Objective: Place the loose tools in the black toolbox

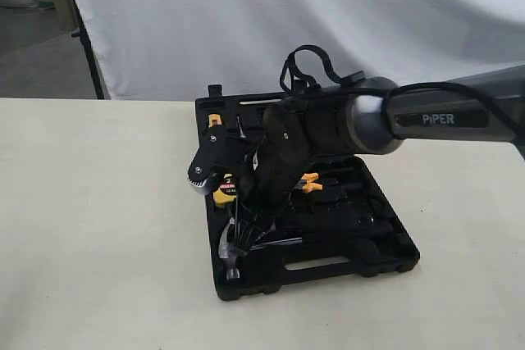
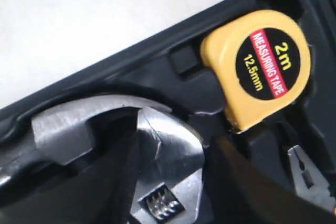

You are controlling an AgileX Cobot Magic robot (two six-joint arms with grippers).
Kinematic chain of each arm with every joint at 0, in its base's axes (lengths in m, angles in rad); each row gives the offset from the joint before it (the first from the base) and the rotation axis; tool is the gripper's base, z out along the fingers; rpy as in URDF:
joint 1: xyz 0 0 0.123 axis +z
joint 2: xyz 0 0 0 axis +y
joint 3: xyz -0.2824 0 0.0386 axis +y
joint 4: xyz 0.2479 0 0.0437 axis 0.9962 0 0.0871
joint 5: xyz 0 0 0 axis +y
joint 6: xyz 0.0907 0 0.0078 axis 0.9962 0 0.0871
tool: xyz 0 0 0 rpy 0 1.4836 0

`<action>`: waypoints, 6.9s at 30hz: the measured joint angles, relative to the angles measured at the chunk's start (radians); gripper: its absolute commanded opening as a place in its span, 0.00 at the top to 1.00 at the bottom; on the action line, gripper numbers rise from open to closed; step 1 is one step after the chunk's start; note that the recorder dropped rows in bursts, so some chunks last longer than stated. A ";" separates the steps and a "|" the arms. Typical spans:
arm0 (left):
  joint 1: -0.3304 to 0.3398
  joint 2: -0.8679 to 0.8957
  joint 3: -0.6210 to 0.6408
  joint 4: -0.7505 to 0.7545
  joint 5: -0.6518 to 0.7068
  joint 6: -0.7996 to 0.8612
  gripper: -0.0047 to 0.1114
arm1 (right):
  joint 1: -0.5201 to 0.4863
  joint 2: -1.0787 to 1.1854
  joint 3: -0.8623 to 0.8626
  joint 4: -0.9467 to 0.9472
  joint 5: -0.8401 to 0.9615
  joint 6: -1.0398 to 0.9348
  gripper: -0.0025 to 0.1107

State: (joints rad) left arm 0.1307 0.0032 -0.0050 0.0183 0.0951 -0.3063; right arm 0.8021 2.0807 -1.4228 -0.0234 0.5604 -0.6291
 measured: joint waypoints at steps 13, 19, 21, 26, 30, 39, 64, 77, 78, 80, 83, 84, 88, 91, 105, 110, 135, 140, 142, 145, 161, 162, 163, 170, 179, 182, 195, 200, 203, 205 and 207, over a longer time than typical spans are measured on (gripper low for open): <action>0.000 0.000 0.000 0.000 0.000 0.000 0.95 | -0.050 0.008 0.000 -0.058 -0.081 -0.027 0.98; 0.000 0.000 0.000 0.000 0.000 0.000 0.95 | -0.050 0.008 0.000 -0.073 -0.079 -0.032 0.98; 0.000 0.000 0.000 0.000 0.000 0.000 0.95 | -0.050 0.008 0.000 -0.079 -0.079 -0.032 0.98; 0.000 0.000 0.000 0.000 0.000 0.000 0.95 | -0.050 0.008 0.000 -0.106 -0.058 -0.034 0.98; 0.000 0.000 0.000 0.000 0.000 0.000 0.95 | -0.050 0.008 0.000 -0.106 -0.038 -0.034 0.98; 0.000 0.000 0.000 0.000 0.000 0.000 0.95 | -0.050 0.018 0.000 0.062 -0.237 0.043 0.98; 0.000 0.000 0.000 0.000 0.000 0.000 0.95 | -0.107 -0.040 -0.006 0.008 -0.030 0.136 0.98; 0.000 0.000 0.000 0.000 0.000 0.000 0.95 | -0.200 -0.062 0.139 0.001 0.007 0.138 0.98; 0.000 0.000 0.000 0.000 0.000 0.000 0.95 | -0.200 -0.064 0.152 0.001 -0.013 0.138 0.98; 0.000 0.000 0.000 0.000 0.000 0.000 0.95 | -0.200 -0.064 0.164 0.001 -0.038 0.138 0.98; 0.000 0.000 0.000 0.000 0.000 0.000 0.95 | -0.201 -0.049 0.163 -0.001 -0.080 0.138 0.98; 0.000 0.000 0.000 0.000 0.000 0.000 0.95 | -0.201 -0.040 0.163 -0.001 -0.095 0.138 0.98; 0.000 0.000 0.000 0.000 0.000 0.000 0.95 | -0.201 -0.024 0.163 -0.003 -0.145 0.136 0.98; 0.000 0.000 0.000 0.000 0.000 0.000 0.95 | -0.201 -0.022 0.163 -0.003 -0.157 0.136 0.98; 0.000 0.000 0.000 0.000 0.000 0.000 0.95 | -0.188 -0.102 0.176 0.076 -0.199 0.134 0.98; 0.000 0.000 0.000 0.000 0.000 0.000 0.95 | -0.127 -0.075 0.176 0.090 -0.273 0.125 0.98; 0.000 0.000 0.000 0.000 0.000 0.000 0.95 | -0.096 -0.111 0.083 0.106 -0.191 0.161 0.98; 0.000 0.000 0.000 0.000 0.000 0.000 0.95 | -0.096 -0.253 0.104 0.106 -0.152 0.189 0.98; 0.000 0.000 0.000 0.000 0.000 0.000 0.95 | -0.096 -0.343 0.167 0.106 -0.160 0.192 0.98; 0.000 0.000 0.000 0.000 0.000 0.000 0.95 | -0.096 -0.451 0.269 0.106 -0.234 0.212 0.98; 0.000 0.000 0.000 0.000 0.000 0.000 0.95 | -0.096 -0.964 0.932 0.139 -0.827 0.501 0.98; 0.000 0.000 0.000 0.000 0.000 0.000 0.95 | -0.096 -0.985 0.963 0.139 -0.827 0.501 0.98; 0.000 0.000 0.000 0.000 0.000 0.000 0.95 | -0.096 -1.006 0.991 0.139 -0.829 0.501 0.98; 0.000 0.000 0.000 0.000 0.000 0.000 0.95 | -0.096 -1.131 1.123 0.139 -0.877 0.503 0.98; 0.000 0.000 0.000 0.000 0.000 0.000 0.95 | -0.096 -1.331 1.237 0.139 -0.917 0.548 0.98; 0.000 0.000 0.000 0.000 0.000 0.000 0.95 | -0.096 -1.417 1.286 0.139 -0.917 0.553 0.98; 0.000 0.000 0.000 0.000 0.000 0.000 0.95 | -0.096 -1.787 1.419 0.139 -0.890 0.589 0.98; 0.000 0.000 0.000 0.000 0.000 0.000 0.95 | -0.096 -1.861 1.419 0.139 -0.844 0.592 0.98; 0.000 0.000 0.000 0.000 0.000 0.000 0.95 | -0.096 -1.875 1.419 0.139 -0.834 0.592 0.98; 0.000 0.000 0.000 0.000 0.000 0.000 0.95 | -0.096 -1.875 1.419 0.139 -0.819 0.592 0.98; 0.000 0.000 0.000 0.000 0.000 0.000 0.95 | -0.096 -1.876 1.419 0.139 -0.792 0.592 0.98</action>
State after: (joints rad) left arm 0.1307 0.0032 -0.0050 0.0183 0.0951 -0.3063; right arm 0.7065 0.2045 -0.0038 0.1151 -0.2316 -0.0370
